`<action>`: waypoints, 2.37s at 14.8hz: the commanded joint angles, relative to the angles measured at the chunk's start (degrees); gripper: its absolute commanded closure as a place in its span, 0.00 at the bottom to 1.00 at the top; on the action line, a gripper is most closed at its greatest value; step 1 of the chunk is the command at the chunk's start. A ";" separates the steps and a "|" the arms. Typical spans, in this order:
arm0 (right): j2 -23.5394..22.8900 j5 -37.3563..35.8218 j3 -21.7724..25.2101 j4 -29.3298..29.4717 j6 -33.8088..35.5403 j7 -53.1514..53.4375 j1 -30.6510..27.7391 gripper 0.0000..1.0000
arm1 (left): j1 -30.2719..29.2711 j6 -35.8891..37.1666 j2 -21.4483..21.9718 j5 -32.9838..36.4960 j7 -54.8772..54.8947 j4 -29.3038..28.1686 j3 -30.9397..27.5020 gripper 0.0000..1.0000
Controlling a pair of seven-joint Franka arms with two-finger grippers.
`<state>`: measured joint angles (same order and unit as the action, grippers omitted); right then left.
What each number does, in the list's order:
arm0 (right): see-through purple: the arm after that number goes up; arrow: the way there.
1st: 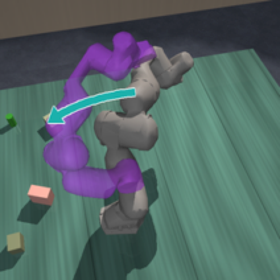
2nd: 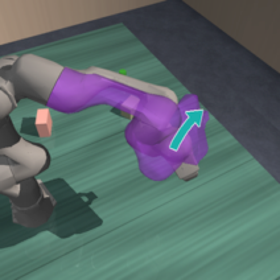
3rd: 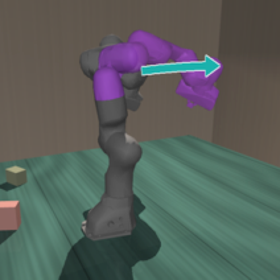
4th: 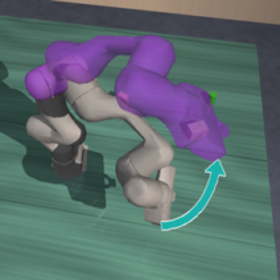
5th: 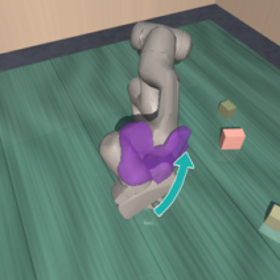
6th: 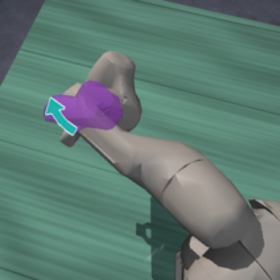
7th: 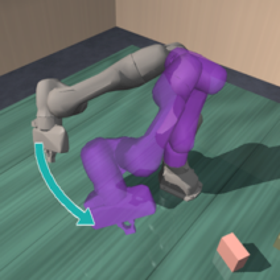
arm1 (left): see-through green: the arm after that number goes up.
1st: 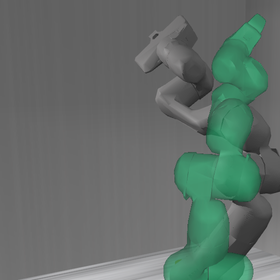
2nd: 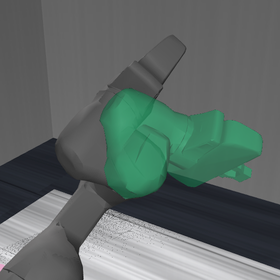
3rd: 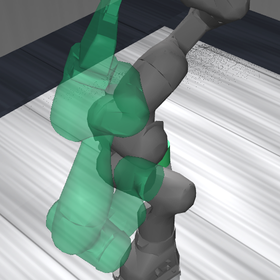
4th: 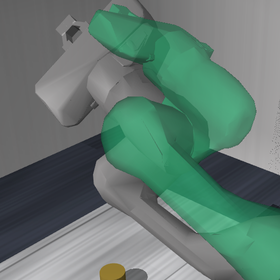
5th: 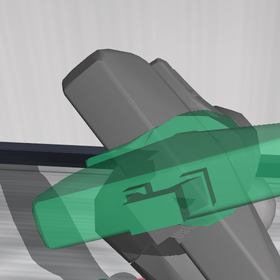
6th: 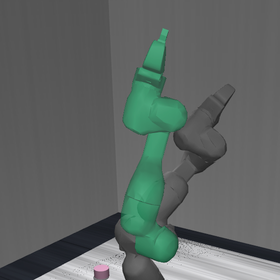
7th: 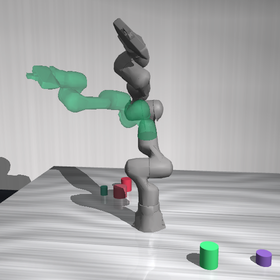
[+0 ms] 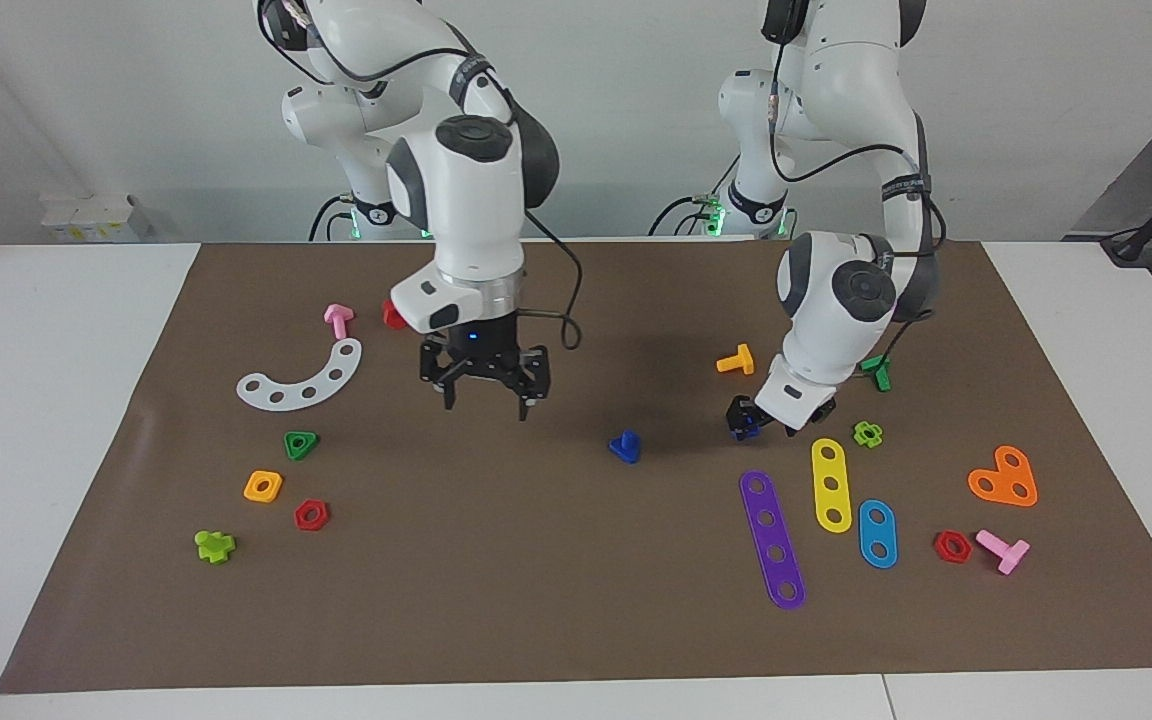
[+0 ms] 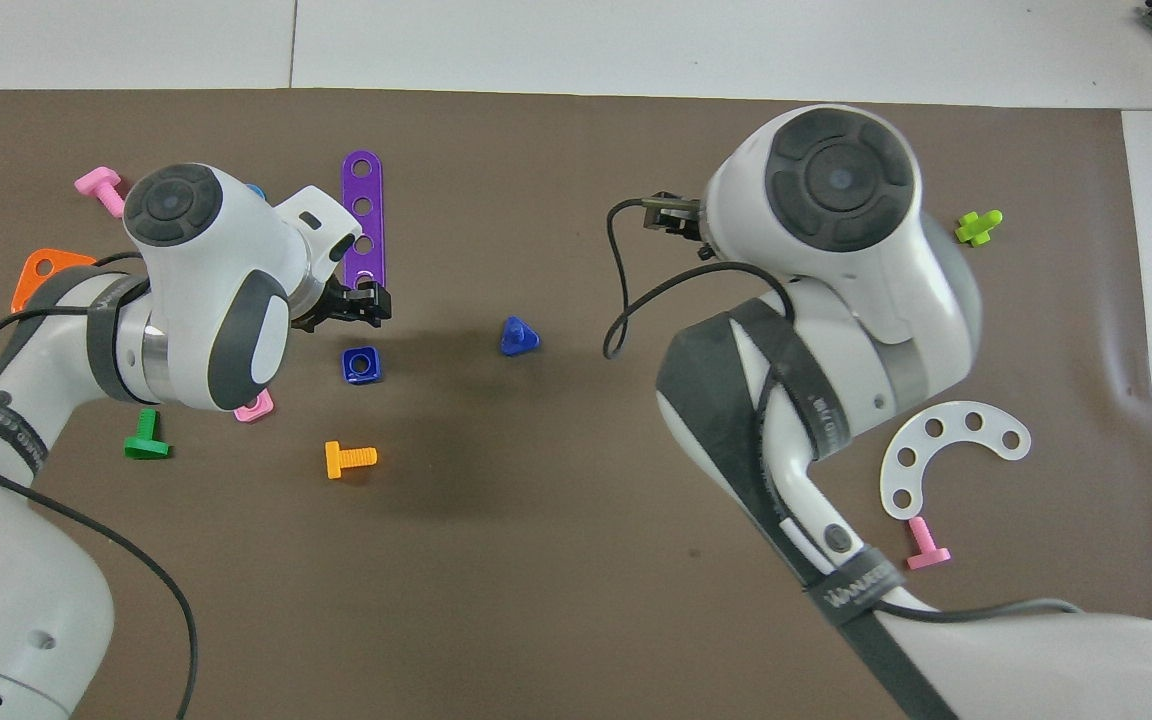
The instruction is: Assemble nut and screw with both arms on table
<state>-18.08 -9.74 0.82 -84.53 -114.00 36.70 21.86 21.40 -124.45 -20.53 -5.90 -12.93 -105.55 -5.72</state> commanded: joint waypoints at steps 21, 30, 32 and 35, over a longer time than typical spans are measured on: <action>20.02 7.63 -0.82 -6.52 28.13 -31.86 -21.59 0.00 | 2.50 -2.64 1.72 2.91 1.59 -7.31 -0.96 0.87; 20.46 7.71 -1.08 -7.14 28.13 -31.25 -21.42 0.00 | 7.68 1.14 -1.97 -2.01 -5.15 5.68 -0.88 0.91; 20.46 7.71 -1.08 -7.14 27.95 -31.25 -21.51 0.00 | 10.84 1.57 -3.02 -4.28 -7.71 8.59 -0.96 0.91; 20.54 7.71 -1.08 -7.22 28.04 -30.20 -21.51 0.00 | 14.18 1.58 -5.74 -5.44 -12.02 12.37 -0.96 0.91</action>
<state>0.97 -3.24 0.14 -89.99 -84.85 6.43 0.98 33.43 -124.51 -22.75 -9.63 -22.74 -97.75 -5.55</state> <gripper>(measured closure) 0.000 0.537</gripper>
